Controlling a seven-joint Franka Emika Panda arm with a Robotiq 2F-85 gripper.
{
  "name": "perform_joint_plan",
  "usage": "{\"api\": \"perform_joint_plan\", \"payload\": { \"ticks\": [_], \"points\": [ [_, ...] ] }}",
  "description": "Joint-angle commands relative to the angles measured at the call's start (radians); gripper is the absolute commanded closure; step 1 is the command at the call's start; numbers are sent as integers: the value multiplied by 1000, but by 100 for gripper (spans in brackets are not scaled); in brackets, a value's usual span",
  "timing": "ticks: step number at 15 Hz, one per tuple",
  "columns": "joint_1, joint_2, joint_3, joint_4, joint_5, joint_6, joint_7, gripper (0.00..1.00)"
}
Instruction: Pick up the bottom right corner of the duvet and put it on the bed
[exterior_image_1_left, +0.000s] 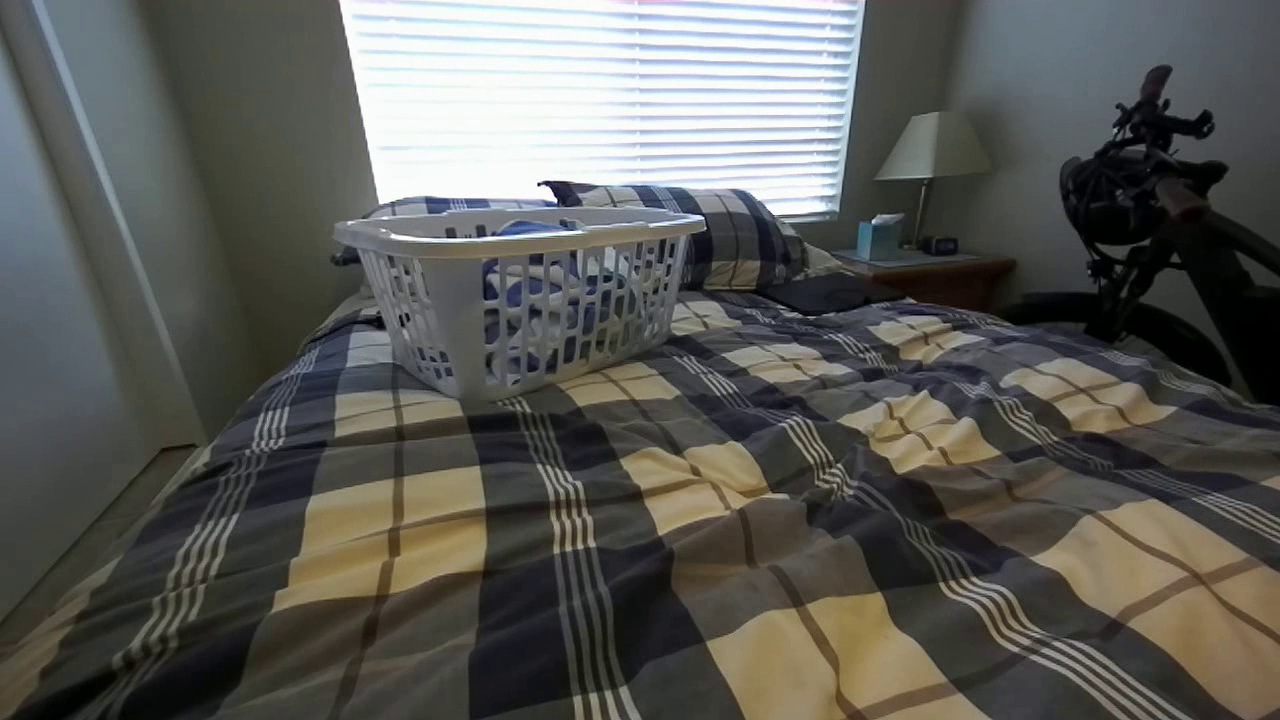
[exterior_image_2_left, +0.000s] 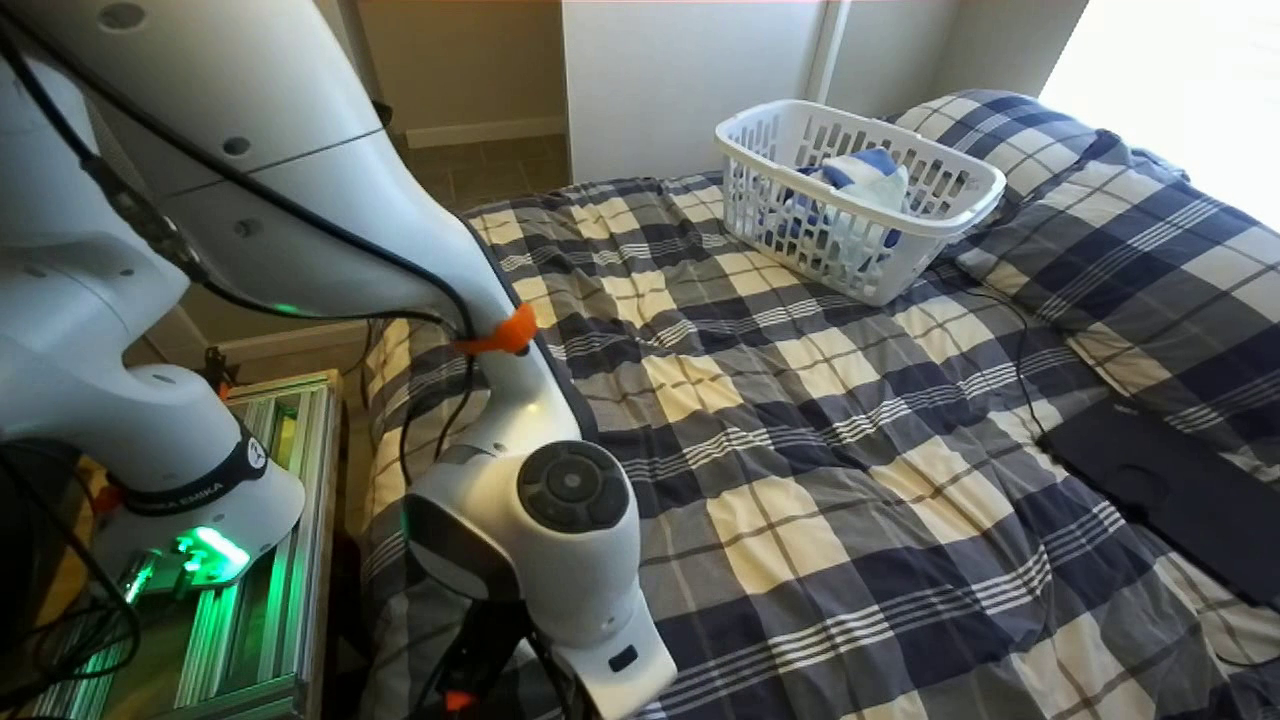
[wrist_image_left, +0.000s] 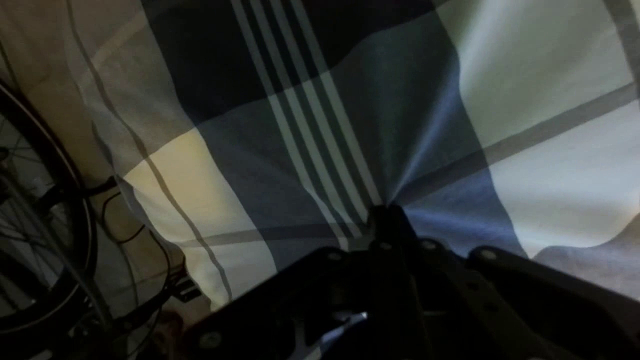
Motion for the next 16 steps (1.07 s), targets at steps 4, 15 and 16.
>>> {"api": "perform_joint_plan", "payload": {
  "ticks": [4, 15, 16],
  "points": [
    [312, -204, -260, -146, -329, 149, 166, 100],
    [678, -275, -633, -133, -877, 107, 430, 98],
    [691, -291, -641, -133, -894, 102, 440, 98]
  ]
}}
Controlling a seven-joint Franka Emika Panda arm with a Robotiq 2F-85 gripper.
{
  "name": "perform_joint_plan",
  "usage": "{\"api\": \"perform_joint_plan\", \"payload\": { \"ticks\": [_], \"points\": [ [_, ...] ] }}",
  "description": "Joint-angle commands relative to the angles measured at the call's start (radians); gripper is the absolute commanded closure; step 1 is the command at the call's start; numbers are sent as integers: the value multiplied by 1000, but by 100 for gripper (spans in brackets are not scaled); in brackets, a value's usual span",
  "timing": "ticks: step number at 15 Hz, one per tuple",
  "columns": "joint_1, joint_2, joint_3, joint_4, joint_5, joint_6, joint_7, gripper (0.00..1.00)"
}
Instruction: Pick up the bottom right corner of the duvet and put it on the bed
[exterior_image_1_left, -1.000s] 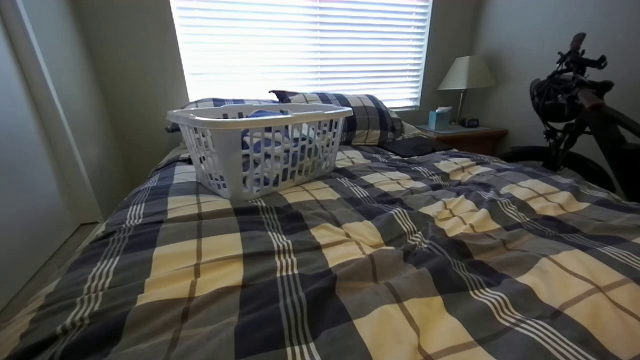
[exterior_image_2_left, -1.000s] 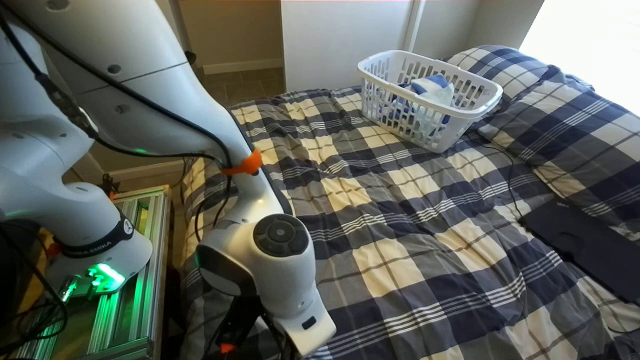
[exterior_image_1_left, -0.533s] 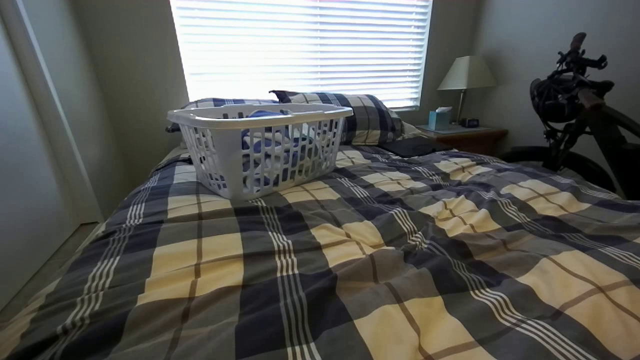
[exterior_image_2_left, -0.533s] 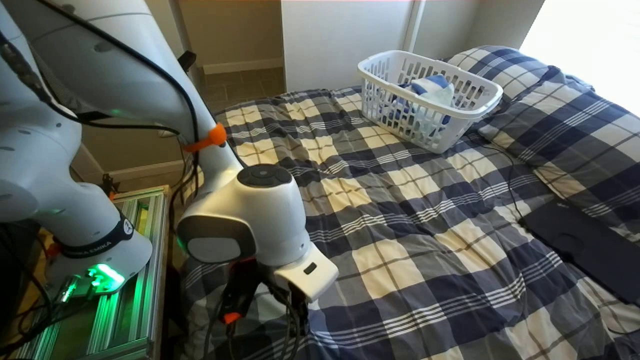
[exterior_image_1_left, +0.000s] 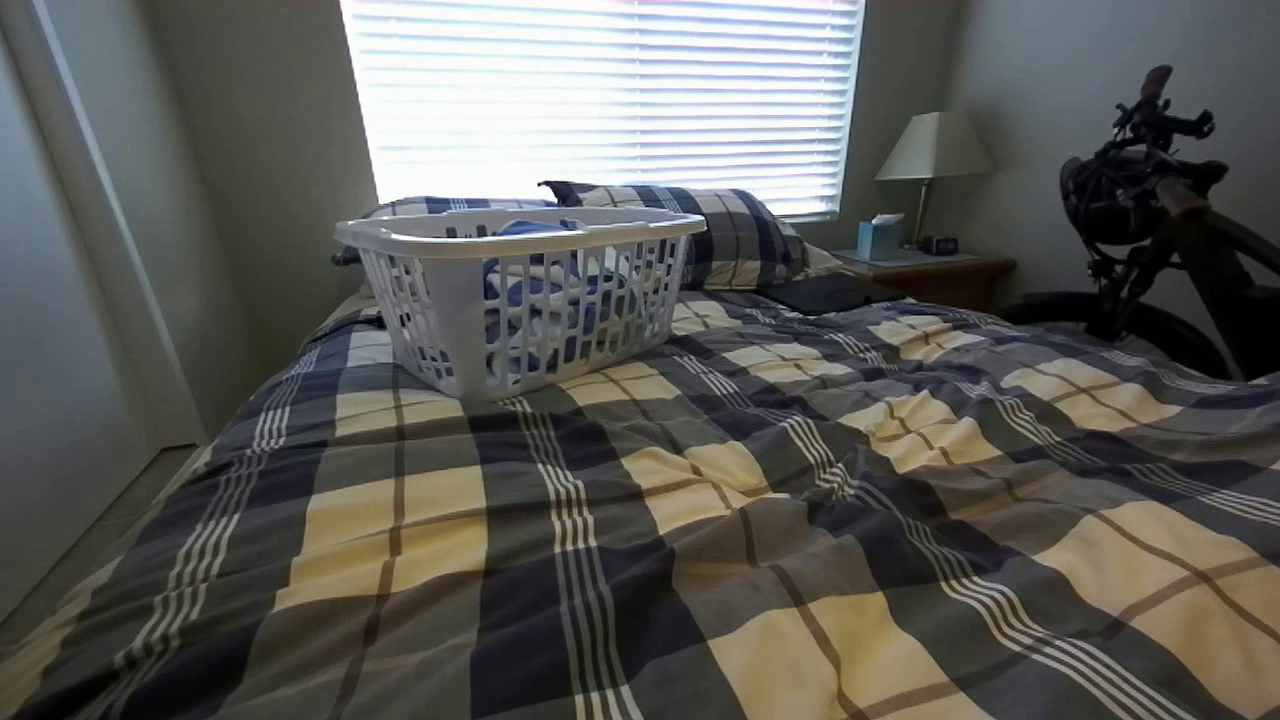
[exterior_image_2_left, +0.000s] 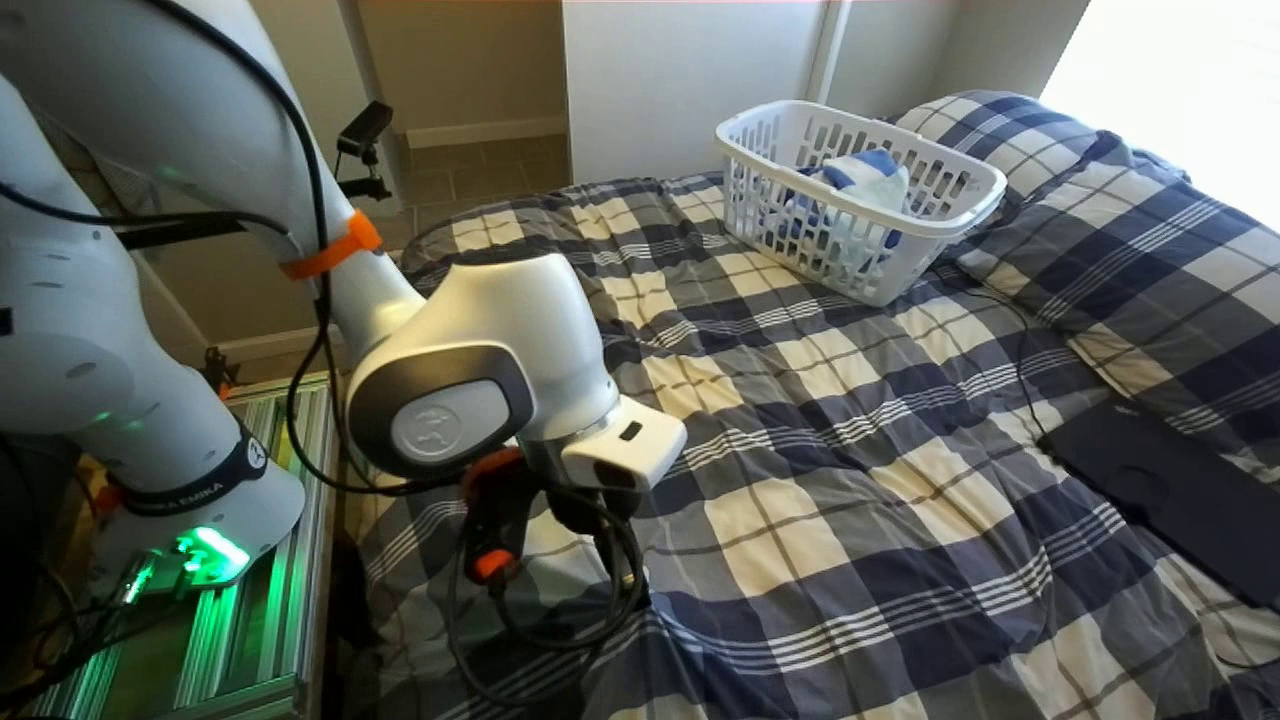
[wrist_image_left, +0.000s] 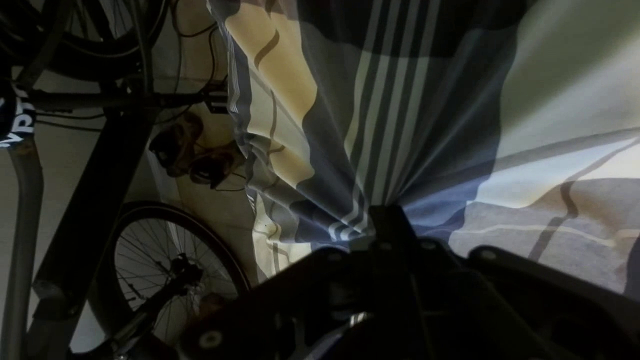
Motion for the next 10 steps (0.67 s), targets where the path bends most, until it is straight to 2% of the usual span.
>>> {"api": "perform_joint_plan", "payload": {
  "ticks": [1, 8, 10],
  "points": [
    [5, -9, -3, 0, -4, -4, 0, 98],
    [6, -19, -6, 0, -10, -6, 0, 100],
    [48, -43, -7, 70, -97, -64, 57, 100]
  ]
}}
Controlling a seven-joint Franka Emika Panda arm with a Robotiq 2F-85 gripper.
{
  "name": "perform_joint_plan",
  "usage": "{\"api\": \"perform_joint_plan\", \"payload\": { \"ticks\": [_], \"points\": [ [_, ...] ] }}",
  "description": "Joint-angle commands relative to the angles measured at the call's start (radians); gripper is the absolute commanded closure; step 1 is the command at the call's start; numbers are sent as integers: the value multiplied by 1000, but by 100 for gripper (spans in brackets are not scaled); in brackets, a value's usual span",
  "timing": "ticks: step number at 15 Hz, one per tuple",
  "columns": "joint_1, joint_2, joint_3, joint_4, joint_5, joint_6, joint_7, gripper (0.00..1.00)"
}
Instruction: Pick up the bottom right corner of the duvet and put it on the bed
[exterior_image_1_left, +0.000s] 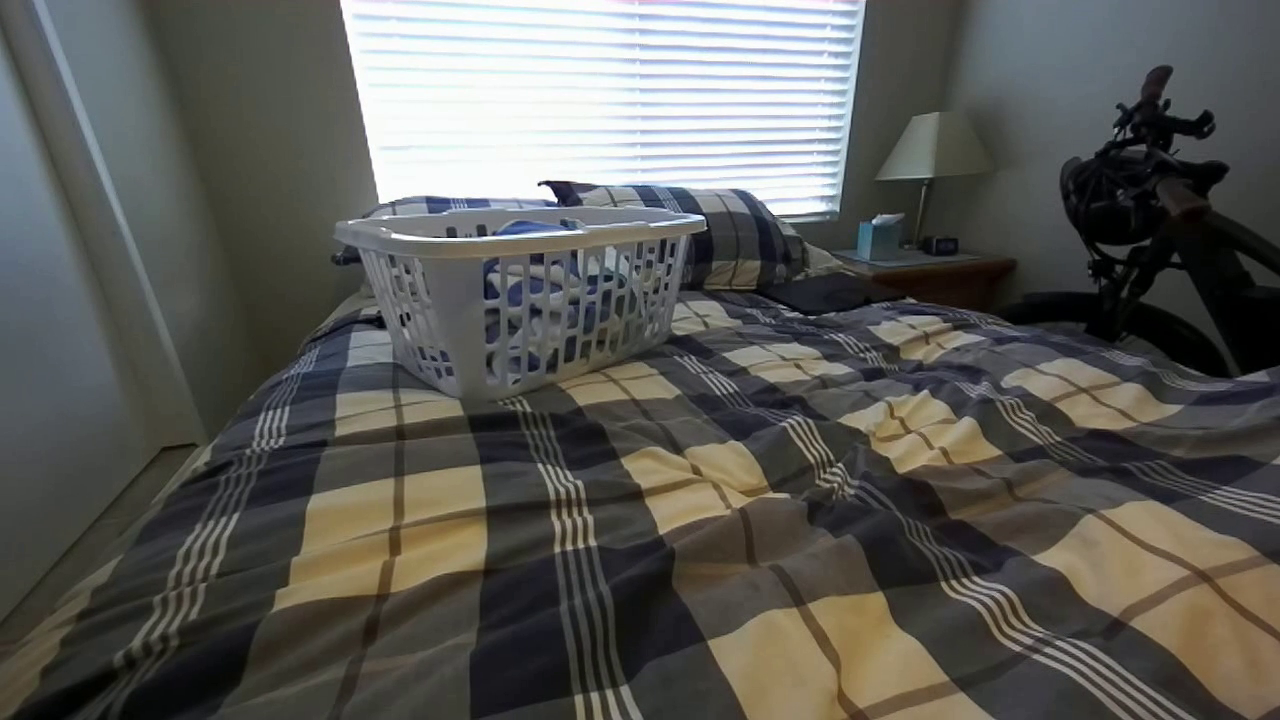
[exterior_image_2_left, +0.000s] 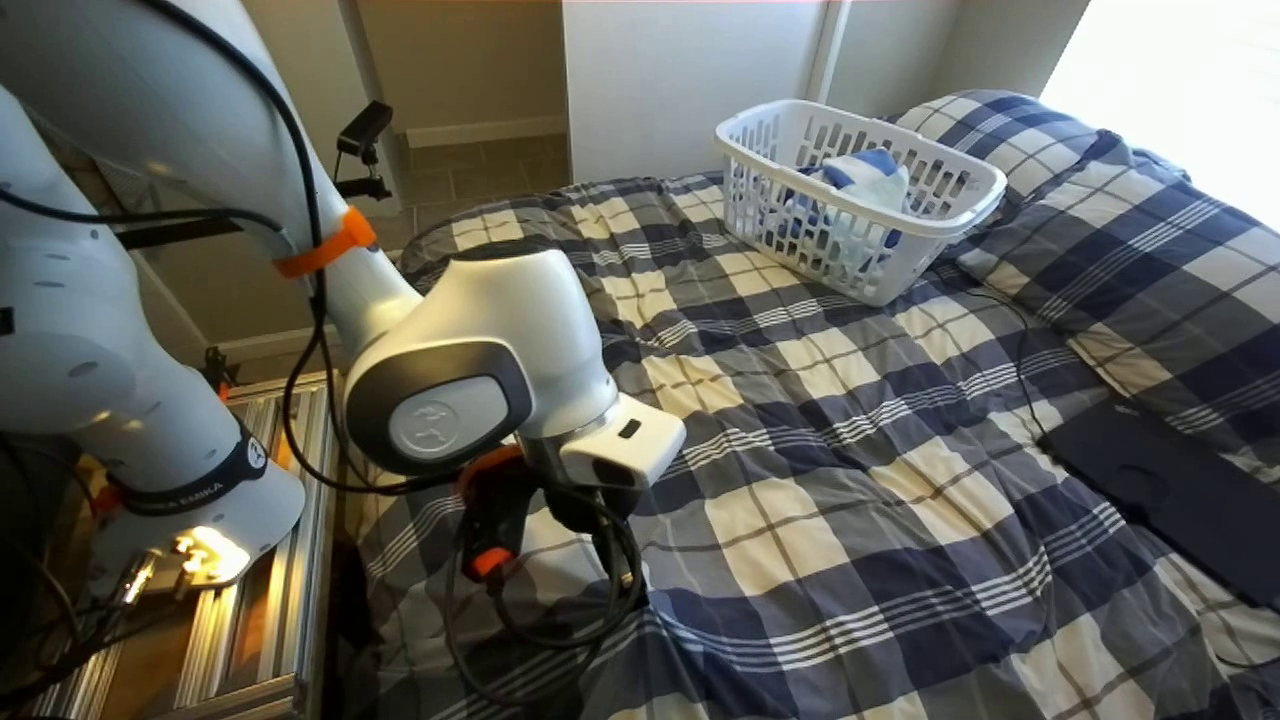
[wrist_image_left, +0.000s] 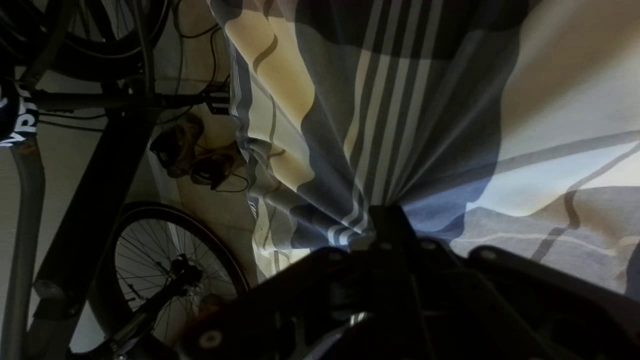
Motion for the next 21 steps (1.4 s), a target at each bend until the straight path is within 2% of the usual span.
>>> {"api": "perform_joint_plan", "payload": {
  "ticks": [1, 4, 5, 6, 10, 12, 16, 21],
  "points": [
    [65, -55, 8, 98, -120, -75, 61, 100],
    [124, -92, 41, 159, -218, -166, 98, 100],
    [-21, -106, 219, 183, -252, -202, 114, 100],
    [-30, -112, 267, 198, -261, -229, 115, 100],
    [-169, -114, 558, 266, -252, -320, 98, 100],
    [-209, -105, 662, 309, -241, -352, 88, 100],
    [-245, -105, 791, 392, -245, -420, 56, 100],
    [-241, -163, 888, 453, -240, -525, -66, 100]
  ]
}}
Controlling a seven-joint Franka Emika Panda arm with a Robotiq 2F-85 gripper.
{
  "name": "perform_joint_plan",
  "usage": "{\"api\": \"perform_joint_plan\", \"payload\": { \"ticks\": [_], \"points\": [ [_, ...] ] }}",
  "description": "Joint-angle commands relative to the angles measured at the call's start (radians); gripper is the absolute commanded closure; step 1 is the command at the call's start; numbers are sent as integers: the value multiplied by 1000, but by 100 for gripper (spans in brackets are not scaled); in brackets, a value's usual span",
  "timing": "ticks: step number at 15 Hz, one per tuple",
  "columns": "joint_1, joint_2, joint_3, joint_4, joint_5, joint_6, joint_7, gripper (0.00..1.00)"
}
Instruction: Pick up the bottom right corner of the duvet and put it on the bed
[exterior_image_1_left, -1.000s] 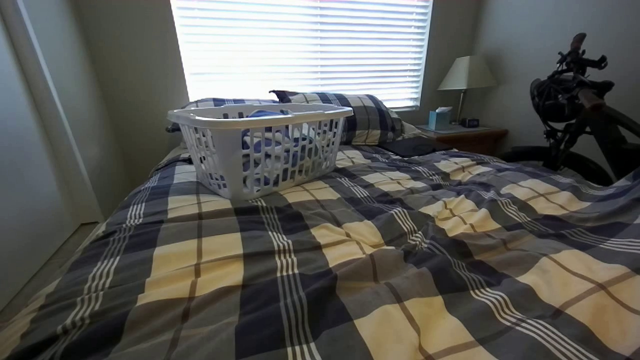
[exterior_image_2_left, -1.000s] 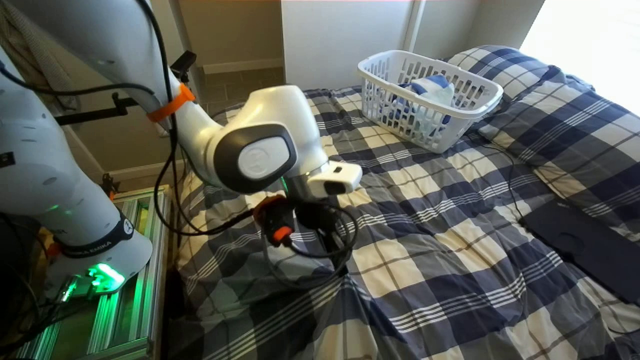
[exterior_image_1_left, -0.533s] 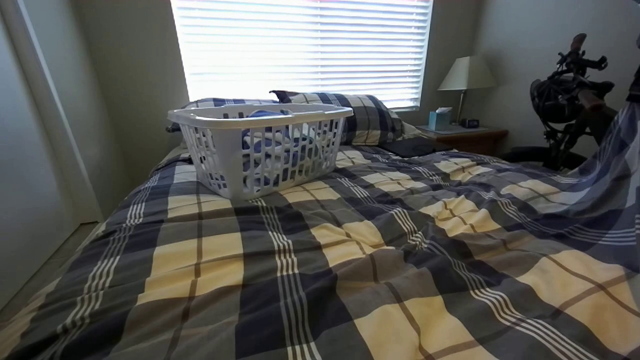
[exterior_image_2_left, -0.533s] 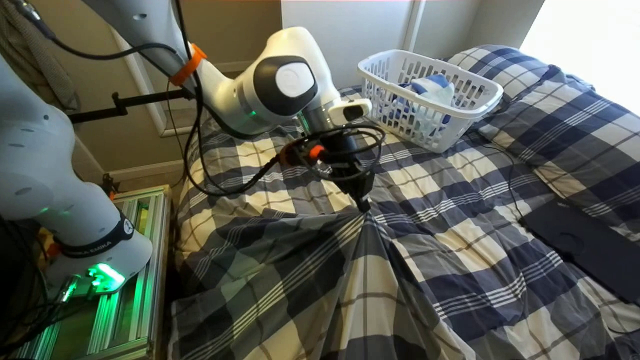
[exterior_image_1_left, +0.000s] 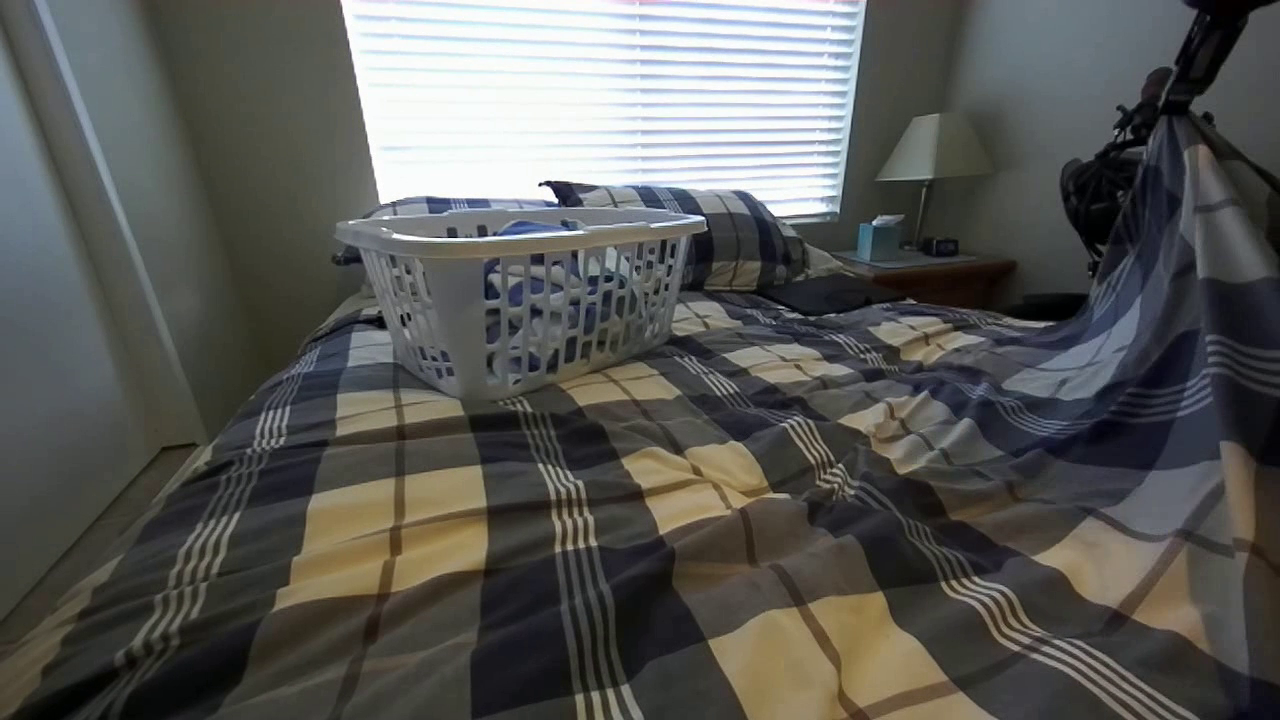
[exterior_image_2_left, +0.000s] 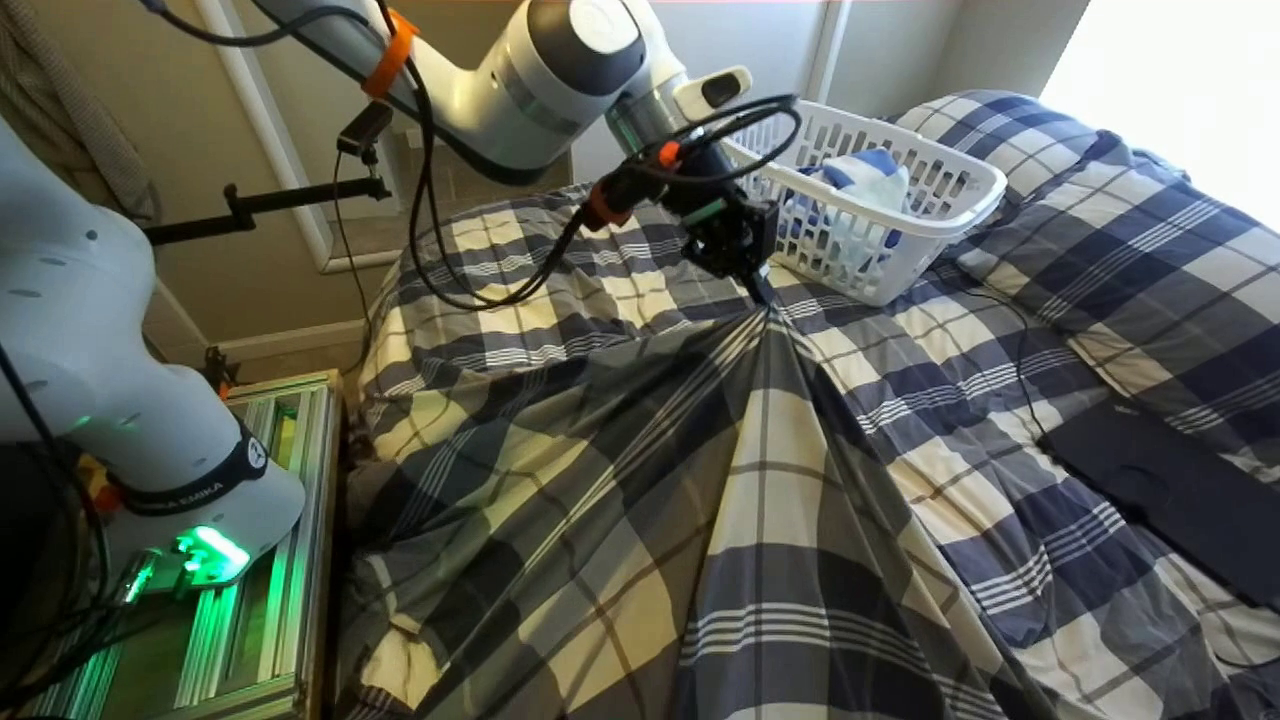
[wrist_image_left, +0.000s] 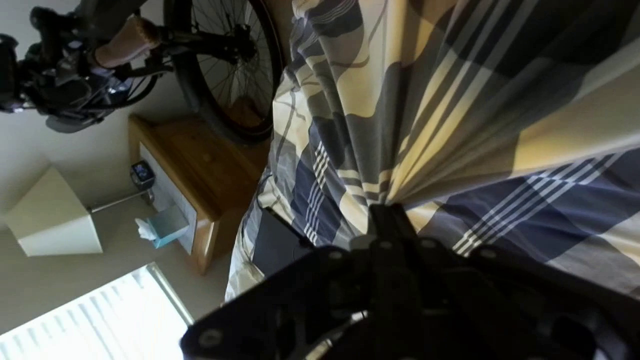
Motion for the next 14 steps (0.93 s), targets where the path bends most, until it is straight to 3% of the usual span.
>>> {"api": "perform_joint_plan", "payload": {
  "ticks": [1, 10, 12, 14],
  "points": [
    [-6, -82, 80, 77, -32, -61, -119, 100],
    [17, -182, 182, 204, -17, -156, -476, 100],
    [5, -136, 171, 284, -30, -117, -554, 100],
    [-22, -80, 149, 326, -78, -22, -502, 100]
  ]
}}
